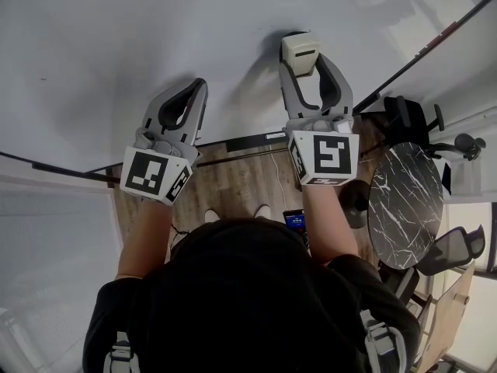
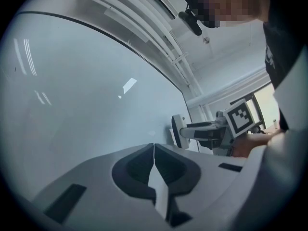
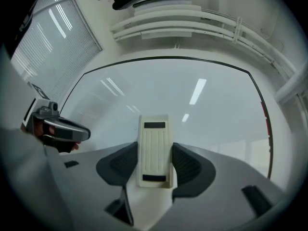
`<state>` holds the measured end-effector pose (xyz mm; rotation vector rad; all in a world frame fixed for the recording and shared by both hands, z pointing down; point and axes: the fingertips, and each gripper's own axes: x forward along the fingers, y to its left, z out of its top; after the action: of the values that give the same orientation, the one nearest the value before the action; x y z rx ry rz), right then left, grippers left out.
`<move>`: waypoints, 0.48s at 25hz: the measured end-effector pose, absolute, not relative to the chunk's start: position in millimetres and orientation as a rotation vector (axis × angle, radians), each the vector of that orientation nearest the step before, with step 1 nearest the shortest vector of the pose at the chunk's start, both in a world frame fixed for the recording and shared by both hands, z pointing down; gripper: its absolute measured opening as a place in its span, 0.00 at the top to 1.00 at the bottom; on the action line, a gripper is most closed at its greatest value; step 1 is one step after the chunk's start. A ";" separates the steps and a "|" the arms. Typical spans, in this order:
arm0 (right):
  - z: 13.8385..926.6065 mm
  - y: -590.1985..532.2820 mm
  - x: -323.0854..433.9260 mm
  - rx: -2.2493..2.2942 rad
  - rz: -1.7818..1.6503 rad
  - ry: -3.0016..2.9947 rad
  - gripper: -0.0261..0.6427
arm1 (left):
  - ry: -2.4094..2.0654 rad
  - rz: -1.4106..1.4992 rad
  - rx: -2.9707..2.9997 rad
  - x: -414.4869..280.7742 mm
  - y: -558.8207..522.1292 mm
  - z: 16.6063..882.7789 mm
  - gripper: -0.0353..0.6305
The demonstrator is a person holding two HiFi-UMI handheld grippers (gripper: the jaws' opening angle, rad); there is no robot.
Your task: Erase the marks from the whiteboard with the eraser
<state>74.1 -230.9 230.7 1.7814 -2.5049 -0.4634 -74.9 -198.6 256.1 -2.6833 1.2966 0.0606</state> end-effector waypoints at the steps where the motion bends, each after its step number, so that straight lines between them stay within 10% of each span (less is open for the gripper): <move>1: 230.0 -228.6 62.5 1.752 -0.474 -2.521 0.63 | 1.302 0.065 -2.678 -77.3 -198.5 254.6 0.94; 12: 212.0 -229.4 -21.3 1.602 -0.589 -2.603 0.63 | 1.349 0.071 -2.652 -99.8 -203.5 244.3 0.94</move>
<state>-21.3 -229.4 212.0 1.6023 -2.6033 -0.5889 -99.8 -203.5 244.3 -2.6521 1.3493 0.0710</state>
